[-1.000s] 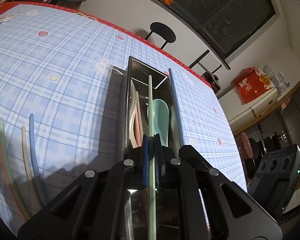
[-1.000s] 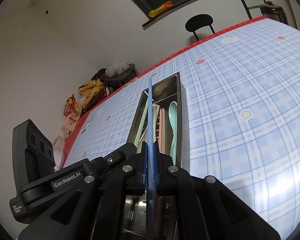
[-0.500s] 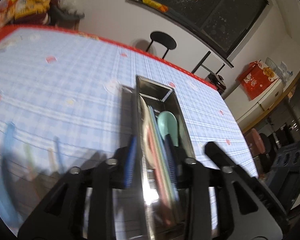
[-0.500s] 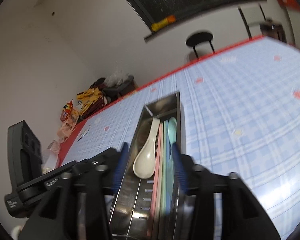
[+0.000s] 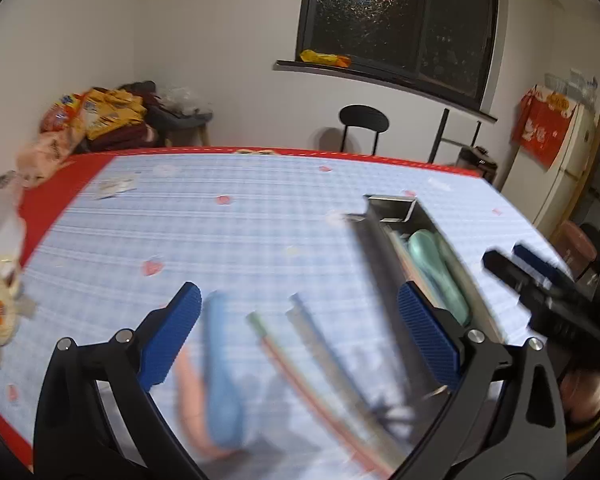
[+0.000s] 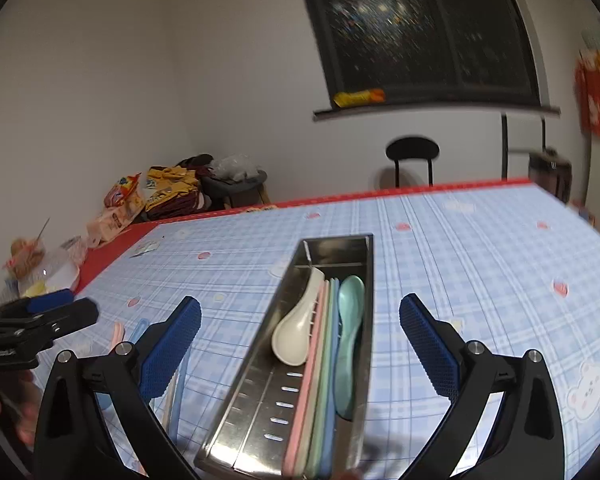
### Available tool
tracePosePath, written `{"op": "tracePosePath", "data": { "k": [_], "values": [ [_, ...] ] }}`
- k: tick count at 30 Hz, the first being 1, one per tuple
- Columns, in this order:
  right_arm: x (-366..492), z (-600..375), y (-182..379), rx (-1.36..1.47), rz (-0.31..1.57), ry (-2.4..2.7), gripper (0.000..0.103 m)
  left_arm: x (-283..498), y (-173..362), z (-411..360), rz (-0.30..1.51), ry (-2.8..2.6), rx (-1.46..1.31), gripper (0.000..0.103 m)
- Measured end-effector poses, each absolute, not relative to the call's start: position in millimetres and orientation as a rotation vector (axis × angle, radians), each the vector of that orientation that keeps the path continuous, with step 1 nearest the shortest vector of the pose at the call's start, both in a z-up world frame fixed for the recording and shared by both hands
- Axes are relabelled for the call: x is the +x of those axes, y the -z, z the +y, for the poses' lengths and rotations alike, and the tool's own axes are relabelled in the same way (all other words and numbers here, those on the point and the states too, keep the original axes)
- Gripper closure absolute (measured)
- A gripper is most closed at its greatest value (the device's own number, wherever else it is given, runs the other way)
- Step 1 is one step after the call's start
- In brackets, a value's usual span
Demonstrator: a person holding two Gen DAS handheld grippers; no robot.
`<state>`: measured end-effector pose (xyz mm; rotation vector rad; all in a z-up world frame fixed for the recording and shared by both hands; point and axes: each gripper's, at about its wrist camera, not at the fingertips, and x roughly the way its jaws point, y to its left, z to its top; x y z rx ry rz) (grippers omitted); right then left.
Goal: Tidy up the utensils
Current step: 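Move both tools back to the remaining utensils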
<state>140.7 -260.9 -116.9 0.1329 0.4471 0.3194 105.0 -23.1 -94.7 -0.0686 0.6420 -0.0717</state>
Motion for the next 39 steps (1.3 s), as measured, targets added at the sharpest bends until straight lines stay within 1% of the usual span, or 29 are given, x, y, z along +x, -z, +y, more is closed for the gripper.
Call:
{"op": "tracePosePath", "data": {
  "k": [3,7,11,13,17,20,21,22,23,24,26,28,29,31,36,39],
  "values": [
    [133,-248,113,0.091,0.442,-0.332,0.006,82,101,-5,0.643,0.039,-0.018,0.006],
    [114,-240,107,0.116,0.418,-0.411,0.006,61,107,14,0.629,0.023,-0.006,0.006],
    [97,-223,106,0.088,0.456,-0.473,0.006,49,115,34,0.616,0.019,-0.022,0.006],
    [90,-215,108,0.063,0.481,-0.488,0.006,45,121,41,0.618,0.017,-0.018,0.006],
    [88,-196,120,0.008,0.615,-0.489,0.006,39,129,45,0.615,0.026,0.004,0.006],
    [83,-185,128,-0.001,0.659,-0.55,0.007,36,133,45,0.603,0.033,0.032,0.006],
    [80,-180,130,-0.019,0.672,-0.569,0.011,34,135,46,0.6,0.038,0.036,0.006],
    [78,-175,133,-0.034,0.68,-0.581,0.027,33,138,48,0.599,0.045,0.034,0.006],
    [76,-169,136,-0.056,0.699,-0.595,0.047,32,140,51,0.6,0.055,0.028,0.006],
    [75,-164,140,-0.065,0.722,-0.605,0.054,30,142,54,0.604,0.073,0.014,0.006],
    [75,-157,148,-0.063,0.772,-0.631,0.073,28,141,58,0.592,0.106,-0.015,0.006],
    [74,-150,155,-0.074,0.805,-0.637,0.083,24,140,60,0.571,0.131,-0.029,0.006],
    [73,-146,159,-0.083,0.824,-0.64,0.087,24,140,61,0.57,0.141,-0.034,0.006],
    [72,-139,164,-0.1,0.846,-0.645,0.09,23,140,61,0.566,0.15,-0.038,0.007],
    [73,-128,173,-0.146,0.871,-0.617,0.092,26,143,67,0.587,0.186,-0.094,0.009],
    [73,-125,172,-0.165,0.876,-0.61,0.092,27,145,72,0.598,0.193,-0.127,0.015]
  ]
}}
